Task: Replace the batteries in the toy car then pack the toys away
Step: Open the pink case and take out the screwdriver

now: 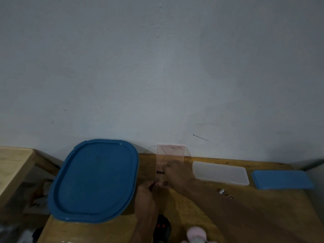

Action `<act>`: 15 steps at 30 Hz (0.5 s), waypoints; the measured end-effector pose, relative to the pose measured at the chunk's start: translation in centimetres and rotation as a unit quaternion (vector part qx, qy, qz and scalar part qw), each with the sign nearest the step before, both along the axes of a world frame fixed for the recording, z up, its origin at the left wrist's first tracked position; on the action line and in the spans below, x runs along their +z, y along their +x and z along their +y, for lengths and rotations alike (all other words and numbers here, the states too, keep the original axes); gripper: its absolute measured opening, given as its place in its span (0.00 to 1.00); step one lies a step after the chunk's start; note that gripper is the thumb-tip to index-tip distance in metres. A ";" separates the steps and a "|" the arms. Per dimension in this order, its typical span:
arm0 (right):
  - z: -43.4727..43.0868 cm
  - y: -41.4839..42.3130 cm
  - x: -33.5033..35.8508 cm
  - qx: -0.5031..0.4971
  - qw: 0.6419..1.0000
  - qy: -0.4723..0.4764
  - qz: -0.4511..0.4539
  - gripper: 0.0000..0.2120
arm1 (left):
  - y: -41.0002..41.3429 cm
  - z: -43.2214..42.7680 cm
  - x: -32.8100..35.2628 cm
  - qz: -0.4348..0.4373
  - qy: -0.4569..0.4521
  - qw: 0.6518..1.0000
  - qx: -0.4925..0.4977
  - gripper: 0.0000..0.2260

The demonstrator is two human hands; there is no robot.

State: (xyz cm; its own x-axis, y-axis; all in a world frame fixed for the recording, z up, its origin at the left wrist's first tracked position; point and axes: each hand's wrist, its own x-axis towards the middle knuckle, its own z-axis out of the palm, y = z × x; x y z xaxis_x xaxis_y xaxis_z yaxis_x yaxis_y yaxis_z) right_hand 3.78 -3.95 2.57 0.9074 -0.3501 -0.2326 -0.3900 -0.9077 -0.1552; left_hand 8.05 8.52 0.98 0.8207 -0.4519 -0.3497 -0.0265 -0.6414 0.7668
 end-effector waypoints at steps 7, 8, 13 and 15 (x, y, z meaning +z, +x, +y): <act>-0.2 0.0 0.4 -0.058 0.994 0.083 -0.043 0.22 | 0.0 -0.1 0.2 0.001 -0.012 1.000 -0.004 0.09; -0.5 -0.1 0.6 -0.069 0.990 0.112 -0.051 0.21 | 0.0 -0.1 0.3 0.001 -0.012 1.000 -0.002 0.09; -1.3 -0.7 1.1 -0.077 0.978 0.168 -0.100 0.19 | 0.0 -0.3 0.1 -0.009 0.025 1.000 -0.003 0.08; -1.4 -1.2 1.6 -0.075 0.973 0.182 -0.118 0.23 | -0.1 0.0 -0.3 -0.055 0.076 0.996 -0.008 0.08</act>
State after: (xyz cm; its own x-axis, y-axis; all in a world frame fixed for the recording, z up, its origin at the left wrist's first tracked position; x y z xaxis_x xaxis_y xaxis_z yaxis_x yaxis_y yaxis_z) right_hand 2.61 -5.36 4.14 0.8958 -0.4153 -0.1582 -0.4282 -0.7112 -0.5576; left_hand 8.00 8.55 0.66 0.8508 -0.4142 -0.3233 -0.1169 -0.7492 0.6520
